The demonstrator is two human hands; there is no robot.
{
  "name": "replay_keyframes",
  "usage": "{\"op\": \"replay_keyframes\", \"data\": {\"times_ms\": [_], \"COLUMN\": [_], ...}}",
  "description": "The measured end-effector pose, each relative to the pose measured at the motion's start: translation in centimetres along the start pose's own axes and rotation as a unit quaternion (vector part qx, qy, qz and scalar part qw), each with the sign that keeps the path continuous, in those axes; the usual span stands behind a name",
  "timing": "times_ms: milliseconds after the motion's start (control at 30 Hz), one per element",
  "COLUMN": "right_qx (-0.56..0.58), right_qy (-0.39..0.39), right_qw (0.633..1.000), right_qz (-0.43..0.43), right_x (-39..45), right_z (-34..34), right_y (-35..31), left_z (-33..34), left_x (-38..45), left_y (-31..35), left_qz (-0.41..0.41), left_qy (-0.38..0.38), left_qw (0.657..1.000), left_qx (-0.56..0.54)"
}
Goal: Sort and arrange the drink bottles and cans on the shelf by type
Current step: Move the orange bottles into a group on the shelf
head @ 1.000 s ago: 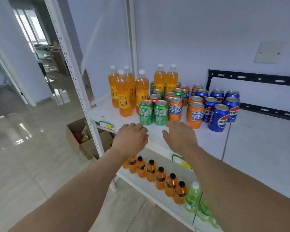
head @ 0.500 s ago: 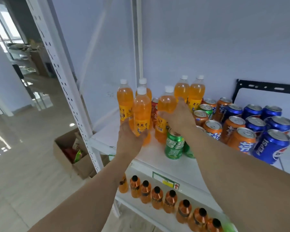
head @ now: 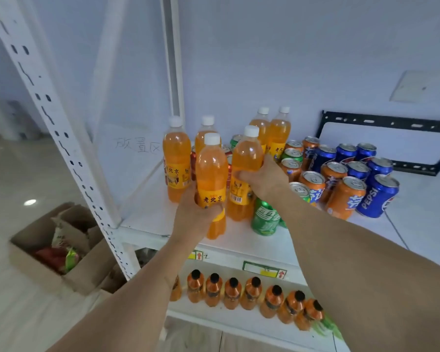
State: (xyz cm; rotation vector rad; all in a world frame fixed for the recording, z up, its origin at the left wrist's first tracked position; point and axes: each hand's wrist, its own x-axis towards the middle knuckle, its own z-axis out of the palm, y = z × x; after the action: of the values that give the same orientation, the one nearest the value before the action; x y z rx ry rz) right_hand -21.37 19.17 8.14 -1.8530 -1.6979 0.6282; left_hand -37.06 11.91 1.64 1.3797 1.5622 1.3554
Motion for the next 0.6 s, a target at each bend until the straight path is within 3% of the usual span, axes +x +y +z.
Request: {"op": "replay_keyframes", "data": {"times_ms": [267, 400, 600], "right_qx": [0.116, 0.231, 0.376], "right_qy": [0.078, 0.070, 0.048], "right_qw": [0.987, 0.970, 0.923], "right_qz": [-0.075, -0.039, 0.069], "right_x": [-6.7, -12.2, -20.8], "right_z": [-1.4, -3.3, -7.5], "right_y": [0.0, 3.4, 13.5], "left_z": [-1.9, -0.7, 5.1], "left_x": [-7.7, -13.1, -23.6], "left_y": [1.2, 3.1, 5.0], "left_qz": [-0.031, -0.042, -0.078], "left_qy": [-0.003, -0.054, -0.158], "left_qw": [0.995, 0.992, 0.976], "left_qx": [-0.098, -0.104, -0.131]}}
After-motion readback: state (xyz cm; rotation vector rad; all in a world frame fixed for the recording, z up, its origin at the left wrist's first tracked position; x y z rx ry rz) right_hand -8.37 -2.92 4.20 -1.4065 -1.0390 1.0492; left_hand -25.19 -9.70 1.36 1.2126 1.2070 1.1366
